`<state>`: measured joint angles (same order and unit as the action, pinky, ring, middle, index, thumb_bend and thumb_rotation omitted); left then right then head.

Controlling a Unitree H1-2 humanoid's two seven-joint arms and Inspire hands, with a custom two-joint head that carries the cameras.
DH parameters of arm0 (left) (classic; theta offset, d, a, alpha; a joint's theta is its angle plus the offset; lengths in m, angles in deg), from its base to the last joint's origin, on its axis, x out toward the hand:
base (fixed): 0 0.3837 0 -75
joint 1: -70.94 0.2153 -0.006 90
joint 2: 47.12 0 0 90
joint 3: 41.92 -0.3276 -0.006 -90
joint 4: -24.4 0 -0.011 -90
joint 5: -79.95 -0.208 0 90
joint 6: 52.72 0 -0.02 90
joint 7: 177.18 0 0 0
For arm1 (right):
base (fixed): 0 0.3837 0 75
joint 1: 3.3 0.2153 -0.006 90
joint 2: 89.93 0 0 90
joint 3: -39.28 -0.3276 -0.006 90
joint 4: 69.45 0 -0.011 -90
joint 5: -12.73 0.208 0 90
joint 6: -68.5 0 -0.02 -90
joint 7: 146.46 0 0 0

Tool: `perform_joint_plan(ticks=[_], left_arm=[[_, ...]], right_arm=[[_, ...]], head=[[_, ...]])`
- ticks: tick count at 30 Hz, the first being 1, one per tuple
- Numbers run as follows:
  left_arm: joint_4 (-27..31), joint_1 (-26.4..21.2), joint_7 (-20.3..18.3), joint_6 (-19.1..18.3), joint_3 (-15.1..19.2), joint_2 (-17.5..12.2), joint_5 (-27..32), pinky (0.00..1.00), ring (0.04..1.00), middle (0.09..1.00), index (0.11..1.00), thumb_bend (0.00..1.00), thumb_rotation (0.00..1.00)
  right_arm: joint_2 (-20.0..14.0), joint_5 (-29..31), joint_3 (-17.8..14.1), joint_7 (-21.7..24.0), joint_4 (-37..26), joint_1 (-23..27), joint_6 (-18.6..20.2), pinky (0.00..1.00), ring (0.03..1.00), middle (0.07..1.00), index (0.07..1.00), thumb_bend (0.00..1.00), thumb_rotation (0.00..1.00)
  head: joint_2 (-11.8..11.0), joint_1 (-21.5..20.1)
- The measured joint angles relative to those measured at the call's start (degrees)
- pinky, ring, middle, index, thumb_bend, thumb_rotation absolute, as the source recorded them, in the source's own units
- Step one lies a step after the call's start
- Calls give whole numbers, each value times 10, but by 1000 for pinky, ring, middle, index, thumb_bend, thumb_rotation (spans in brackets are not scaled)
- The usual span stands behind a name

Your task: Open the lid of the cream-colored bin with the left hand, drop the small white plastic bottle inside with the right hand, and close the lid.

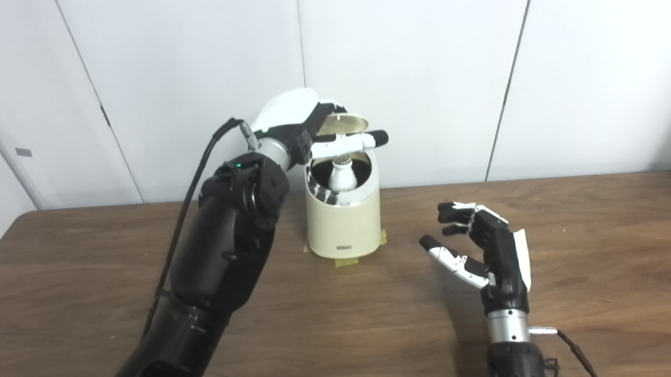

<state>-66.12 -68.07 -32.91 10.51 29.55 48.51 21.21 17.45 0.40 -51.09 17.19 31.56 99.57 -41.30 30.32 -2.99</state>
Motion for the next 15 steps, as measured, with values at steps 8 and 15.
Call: perform_joint_plan(ticks=[8, 15], left_arm=[[20, 41, 17, 3, -25, -5, -12, 1000, 978, 919, 826, 953, 1000], [28, 68, 27, 14, -46, -12, -25, 1000, 981, 858, 821, 968, 1000]], right_arm=[[1, 4, -2, 1, 0, 0, 6, 517, 612, 640, 494, 482, 148], [2, 6, -2, 1, 0, 0, 12, 522, 612, 639, 494, 483, 149]], head=[[2, -2], [4, -1]])
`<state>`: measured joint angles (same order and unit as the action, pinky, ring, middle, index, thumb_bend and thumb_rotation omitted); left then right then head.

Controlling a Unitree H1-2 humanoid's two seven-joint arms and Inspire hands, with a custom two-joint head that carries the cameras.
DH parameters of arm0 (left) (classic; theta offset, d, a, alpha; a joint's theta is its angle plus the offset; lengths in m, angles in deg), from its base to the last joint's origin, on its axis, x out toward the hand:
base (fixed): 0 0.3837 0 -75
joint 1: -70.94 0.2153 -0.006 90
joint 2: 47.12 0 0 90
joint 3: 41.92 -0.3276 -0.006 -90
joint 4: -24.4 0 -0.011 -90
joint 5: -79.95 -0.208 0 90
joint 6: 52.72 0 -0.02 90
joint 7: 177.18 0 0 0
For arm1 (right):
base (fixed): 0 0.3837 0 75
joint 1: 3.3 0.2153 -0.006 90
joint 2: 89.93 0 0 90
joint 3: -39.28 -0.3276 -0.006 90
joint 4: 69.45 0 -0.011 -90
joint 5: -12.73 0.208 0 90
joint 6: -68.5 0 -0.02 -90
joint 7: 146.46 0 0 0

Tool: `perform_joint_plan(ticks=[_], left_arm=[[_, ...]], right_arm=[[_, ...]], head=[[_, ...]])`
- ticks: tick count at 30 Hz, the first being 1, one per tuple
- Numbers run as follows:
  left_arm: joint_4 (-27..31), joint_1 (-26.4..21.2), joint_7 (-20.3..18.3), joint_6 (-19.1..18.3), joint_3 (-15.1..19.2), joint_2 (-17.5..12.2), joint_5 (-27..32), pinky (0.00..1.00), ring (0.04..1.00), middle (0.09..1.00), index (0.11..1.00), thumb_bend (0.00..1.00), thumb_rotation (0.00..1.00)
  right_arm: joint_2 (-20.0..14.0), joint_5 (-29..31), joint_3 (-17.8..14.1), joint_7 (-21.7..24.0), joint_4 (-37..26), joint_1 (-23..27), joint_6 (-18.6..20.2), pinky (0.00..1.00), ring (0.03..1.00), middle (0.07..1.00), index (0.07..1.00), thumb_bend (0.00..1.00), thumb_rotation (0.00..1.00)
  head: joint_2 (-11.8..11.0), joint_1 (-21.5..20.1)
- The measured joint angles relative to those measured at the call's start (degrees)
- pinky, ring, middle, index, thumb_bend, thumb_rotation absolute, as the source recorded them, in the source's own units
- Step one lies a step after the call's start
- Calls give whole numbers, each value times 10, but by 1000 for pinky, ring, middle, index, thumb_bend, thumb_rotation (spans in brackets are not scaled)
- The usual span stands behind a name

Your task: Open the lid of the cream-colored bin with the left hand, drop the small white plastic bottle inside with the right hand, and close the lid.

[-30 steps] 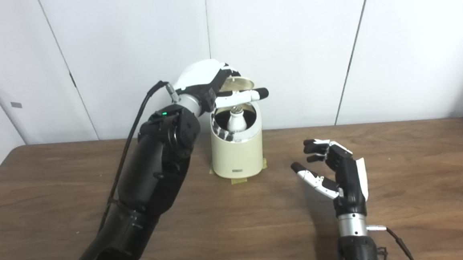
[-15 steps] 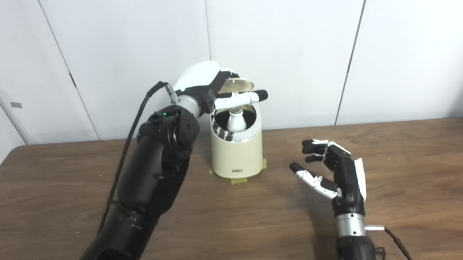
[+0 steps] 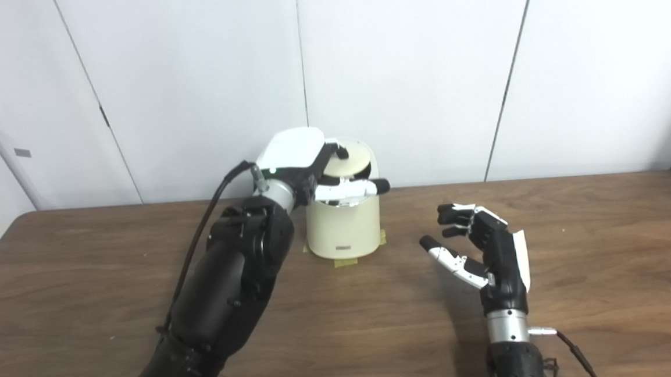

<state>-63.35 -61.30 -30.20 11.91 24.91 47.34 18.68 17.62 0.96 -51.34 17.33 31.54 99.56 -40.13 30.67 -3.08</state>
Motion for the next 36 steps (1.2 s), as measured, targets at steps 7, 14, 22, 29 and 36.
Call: perform_joint_plan(ticks=[7, 14, 22, 29, 36], left_arm=[[-1, 3, 5, 1, -18, -7, -10, 1000, 982, 864, 839, 975, 1000], [-1, 10, 3, 8, -28, -14, -21, 1000, 988, 866, 843, 979, 1000], [-1, 20, 20, 36, -44, -20, -51, 1000, 989, 861, 835, 968, 1000], [-18, 26, 47, 79, -85, -37, -115, 1000, 988, 879, 850, 965, 1000], [-45, 36, 104, 110, -95, -39, -143, 1000, 967, 868, 836, 974, 1000]], right_arm=[[0, -2, 0, 1, -1, 0, 1, 515, 607, 635, 494, 482, 149], [1, -1, 0, 2, -1, 0, 6, 520, 610, 638, 494, 483, 150], [1, -1, 0, 4, -1, 0, 6, 516, 609, 636, 494, 483, 149], [2, 10, -7, 5, -1, 0, 7, 518, 611, 643, 495, 483, 150], [3, 13, -8, 6, -1, 0, 18, 518, 613, 645, 495, 484, 149]], head=[[2, -2], [5, -1], [5, -1], [3, -3], [0, -3]])
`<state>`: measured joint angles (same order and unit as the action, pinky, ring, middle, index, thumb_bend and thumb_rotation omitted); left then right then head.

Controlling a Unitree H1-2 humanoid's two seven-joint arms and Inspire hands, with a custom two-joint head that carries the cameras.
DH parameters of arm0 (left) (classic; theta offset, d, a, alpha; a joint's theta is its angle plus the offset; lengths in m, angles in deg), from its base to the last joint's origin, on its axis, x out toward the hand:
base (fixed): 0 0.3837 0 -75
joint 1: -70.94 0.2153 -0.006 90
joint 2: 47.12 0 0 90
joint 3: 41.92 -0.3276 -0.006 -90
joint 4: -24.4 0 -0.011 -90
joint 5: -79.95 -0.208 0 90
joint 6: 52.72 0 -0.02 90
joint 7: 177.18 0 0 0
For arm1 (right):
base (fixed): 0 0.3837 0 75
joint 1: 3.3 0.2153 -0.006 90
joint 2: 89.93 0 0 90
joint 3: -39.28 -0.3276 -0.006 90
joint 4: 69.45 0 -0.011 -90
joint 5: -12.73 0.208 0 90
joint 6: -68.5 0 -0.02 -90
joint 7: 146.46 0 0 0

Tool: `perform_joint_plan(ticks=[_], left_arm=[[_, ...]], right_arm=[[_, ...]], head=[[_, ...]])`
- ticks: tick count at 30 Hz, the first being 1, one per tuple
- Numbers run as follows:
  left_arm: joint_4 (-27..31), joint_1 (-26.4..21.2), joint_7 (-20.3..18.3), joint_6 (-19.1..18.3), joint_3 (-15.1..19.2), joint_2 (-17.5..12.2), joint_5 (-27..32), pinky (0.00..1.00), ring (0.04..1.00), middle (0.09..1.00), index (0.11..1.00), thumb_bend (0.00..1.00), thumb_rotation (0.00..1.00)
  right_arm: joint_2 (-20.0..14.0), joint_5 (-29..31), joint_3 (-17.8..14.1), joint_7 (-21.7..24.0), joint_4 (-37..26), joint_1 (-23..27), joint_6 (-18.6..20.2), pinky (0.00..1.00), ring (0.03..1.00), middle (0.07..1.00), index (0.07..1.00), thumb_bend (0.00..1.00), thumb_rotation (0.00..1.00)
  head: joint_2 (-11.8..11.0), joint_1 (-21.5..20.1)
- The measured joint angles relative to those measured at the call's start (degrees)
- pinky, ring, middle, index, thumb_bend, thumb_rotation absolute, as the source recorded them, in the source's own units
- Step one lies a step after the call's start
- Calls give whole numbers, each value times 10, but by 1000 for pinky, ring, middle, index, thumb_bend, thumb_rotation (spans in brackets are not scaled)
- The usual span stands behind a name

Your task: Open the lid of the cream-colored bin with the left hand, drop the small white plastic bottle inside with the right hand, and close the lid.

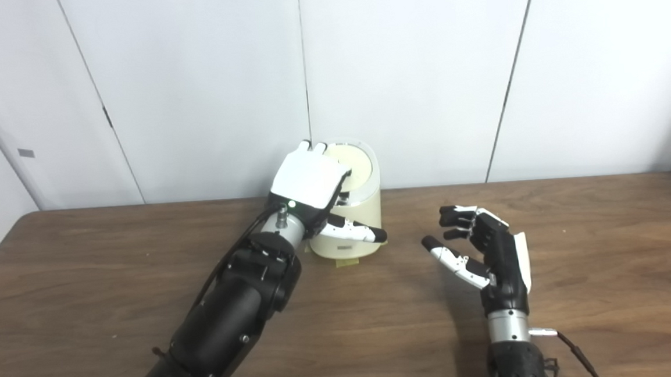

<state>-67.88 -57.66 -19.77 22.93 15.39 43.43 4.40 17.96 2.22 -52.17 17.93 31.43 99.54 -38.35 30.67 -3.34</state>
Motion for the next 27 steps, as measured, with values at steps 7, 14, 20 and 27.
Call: perform_joint_plan(ticks=[7, 14, 20, 27], left_arm=[[-4, 12, 20, 3, 11, 4, 0, 1000, 995, 892, 854, 945, 1000], [12, 21, 14, 3, 25, 4, 12, 1000, 977, 876, 832, 941, 1000], [17, 33, 19, 0, 54, 15, 46, 1000, 957, 877, 855, 825, 1000], [22, 62, 20, -8, 91, 36, 97, 1000, 1000, 997, 995, 711, 1000]], right_arm=[[1, 3, 0, 0, 1, 0, 0, 519, 613, 643, 495, 484, 150], [1, -1, 2, -1, 5, 2, -1, 527, 616, 645, 495, 484, 150], [2, -1, 2, 0, 6, 2, -1, 527, 619, 646, 495, 483, 150], [1, -4, 3, -2, 11, 6, -7, 522, 612, 643, 495, 484, 150]], head=[[-4, 5], [-5, 6], [-5, 5], [-7, 8]])
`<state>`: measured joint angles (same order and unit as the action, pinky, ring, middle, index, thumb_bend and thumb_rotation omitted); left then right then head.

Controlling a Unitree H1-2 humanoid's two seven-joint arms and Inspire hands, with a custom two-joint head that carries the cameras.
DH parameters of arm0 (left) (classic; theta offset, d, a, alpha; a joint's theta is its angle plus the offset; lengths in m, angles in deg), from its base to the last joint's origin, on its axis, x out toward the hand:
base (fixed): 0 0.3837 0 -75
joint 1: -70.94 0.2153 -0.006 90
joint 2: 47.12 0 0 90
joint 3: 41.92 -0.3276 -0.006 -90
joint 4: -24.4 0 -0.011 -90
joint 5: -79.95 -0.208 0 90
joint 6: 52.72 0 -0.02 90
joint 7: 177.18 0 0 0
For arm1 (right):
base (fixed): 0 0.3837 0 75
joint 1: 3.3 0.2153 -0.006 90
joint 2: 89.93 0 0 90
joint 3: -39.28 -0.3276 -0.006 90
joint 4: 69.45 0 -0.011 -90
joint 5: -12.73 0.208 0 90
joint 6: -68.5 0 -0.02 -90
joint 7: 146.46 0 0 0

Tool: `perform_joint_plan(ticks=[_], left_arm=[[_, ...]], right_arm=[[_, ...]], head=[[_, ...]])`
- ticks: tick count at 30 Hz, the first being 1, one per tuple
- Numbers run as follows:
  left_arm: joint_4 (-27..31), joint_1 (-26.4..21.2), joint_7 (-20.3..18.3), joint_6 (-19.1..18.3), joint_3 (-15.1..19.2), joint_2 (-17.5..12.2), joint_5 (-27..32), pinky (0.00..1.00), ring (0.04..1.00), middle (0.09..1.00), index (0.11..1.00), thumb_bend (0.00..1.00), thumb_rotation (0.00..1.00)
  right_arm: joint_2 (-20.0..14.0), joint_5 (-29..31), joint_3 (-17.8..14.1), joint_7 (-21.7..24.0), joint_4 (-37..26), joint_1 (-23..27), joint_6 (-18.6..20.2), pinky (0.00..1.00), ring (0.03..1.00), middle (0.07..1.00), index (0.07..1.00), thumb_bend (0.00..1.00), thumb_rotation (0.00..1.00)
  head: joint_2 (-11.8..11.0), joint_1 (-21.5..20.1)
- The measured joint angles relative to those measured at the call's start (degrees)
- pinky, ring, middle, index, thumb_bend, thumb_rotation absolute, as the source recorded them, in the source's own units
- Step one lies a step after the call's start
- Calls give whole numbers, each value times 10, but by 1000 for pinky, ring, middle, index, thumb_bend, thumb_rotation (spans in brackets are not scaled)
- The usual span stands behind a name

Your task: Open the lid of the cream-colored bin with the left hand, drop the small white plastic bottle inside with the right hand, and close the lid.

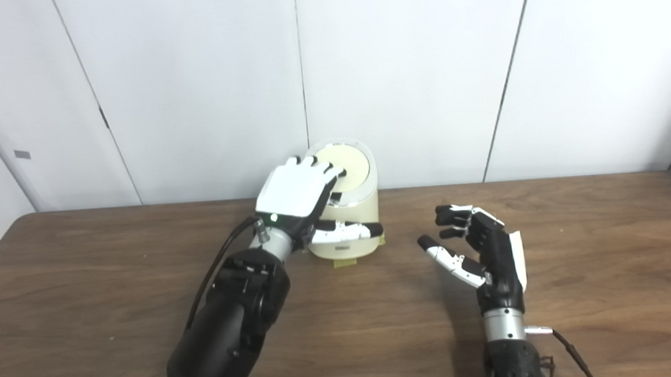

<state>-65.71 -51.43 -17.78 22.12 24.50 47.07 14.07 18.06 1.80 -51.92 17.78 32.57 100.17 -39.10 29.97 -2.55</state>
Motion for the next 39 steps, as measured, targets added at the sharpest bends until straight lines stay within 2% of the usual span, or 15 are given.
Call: perform_joint_plan(ticks=[12, 22, 24, 26, 29, 31, 34, 36, 39], left_arm=[[-7, 1, 5, -26, 12, 8, -19, 1000, 1000, 1000, 1000, 700, 1000], [-6, 1, 28, -51, 31, 7, -25, 1000, 1000, 1000, 1000, 734, 1000], [7, 3, 47, -46, 42, 7, -11, 1000, 1000, 1000, 1000, 712, 1000], [28, 12, 92, -19, 62, 6, 23, 1000, 1000, 1000, 1000, 641, 1000], [37, 30, 181, 63, 94, 3, 94, 986, 1000, 997, 991, 481, 1000], [37, 51, 233, 113, 124, 3, 151, 909, 966, 954, 949, 331, 1000], [35, 81, 273, 173, 163, 1, 229, 786, 902, 899, 888, 234, 995], [35, 98, 292, 209, 178, -1, 267, 766, 871, 870, 859, 221, 927], [38, 131, 312, 243, 193, 5, 311, 738, 822, 830, 821, 210, 728]], right_arm=[[-2, -10, 2, 0, 7, 5, -4, 519, 614, 642, 495, 484, 151], [-2, -10, 2, 1, 8, 5, -5, 523, 612, 641, 494, 484, 150], [-2, -10, 2, 1, 8, 6, -6, 523, 610, 638, 494, 484, 151], [-2, -11, 3, 1, 10, 7, -7, 523, 611, 639, 495, 484, 152], [-3, -15, 4, 1, 10, 7, -7, 528, 619, 647, 495, 484, 151], [-3, -15, 4, 2, 10, 7, -8, 530, 620, 648, 494, 483, 150], [-4, -16, 4, 1, 10, 7, -8, 524, 615, 643, 494, 483, 148], [-6, -18, 4, 2, 10, 7, -8, 525, 613, 641, 494, 482, 148], [-7, -18, 3, 2, 10, 7, -10, 520, 606, 634, 494, 482, 146]], head=[[-1, 1], [-1, 1], [-2, 0], [-4, -2], [-4, -1], [-2, 0], [-1, -1], [-1, 1], [1, 5]])
